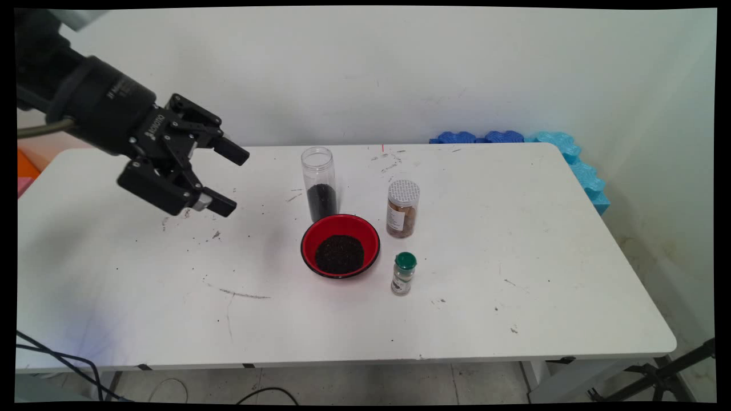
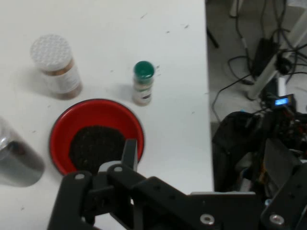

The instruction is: Pick up the black seasoning powder from the table

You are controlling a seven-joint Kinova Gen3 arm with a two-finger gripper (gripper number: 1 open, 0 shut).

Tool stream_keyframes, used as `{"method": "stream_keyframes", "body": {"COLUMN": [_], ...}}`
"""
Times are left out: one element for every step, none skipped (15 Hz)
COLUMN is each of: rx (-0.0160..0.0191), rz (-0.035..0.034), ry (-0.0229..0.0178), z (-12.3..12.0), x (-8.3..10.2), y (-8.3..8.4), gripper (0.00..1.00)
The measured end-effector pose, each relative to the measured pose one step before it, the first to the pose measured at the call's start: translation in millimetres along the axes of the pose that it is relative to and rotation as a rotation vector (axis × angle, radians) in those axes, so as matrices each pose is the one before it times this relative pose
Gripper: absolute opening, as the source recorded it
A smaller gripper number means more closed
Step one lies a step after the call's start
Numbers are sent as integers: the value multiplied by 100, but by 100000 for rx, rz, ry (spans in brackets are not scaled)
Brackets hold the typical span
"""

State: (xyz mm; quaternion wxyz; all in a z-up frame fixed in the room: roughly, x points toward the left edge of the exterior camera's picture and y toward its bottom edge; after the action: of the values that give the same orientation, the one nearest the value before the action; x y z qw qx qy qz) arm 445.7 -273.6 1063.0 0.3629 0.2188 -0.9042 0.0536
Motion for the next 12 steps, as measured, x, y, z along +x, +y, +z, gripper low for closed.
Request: {"method": "stream_keyframes", "body": {"rx": [1516,997,1685,1852,1737,1567,1033,1642,2049,2224,2048,2433], "rz": [-964,-611,-756,-731,-576,-432,-310,-534,-651,-663,-599,-913], "ry": [-356,-228,-377,-395,-424,-518,-351,-657,-677,-524,-55,223], "z": [301,189,331,419,466,410,266,406,506,520,449,544], "x": [-325,-216,-328,-368,-342,-338,-226,-392,-446,-439,-338,-388], "y": [-426,-268,-456,-511,-469,-386,-245,-331,-396,-391,-346,-398], "gripper": [100,100,100,100,100,100,100,100,100,100,100,100]}}
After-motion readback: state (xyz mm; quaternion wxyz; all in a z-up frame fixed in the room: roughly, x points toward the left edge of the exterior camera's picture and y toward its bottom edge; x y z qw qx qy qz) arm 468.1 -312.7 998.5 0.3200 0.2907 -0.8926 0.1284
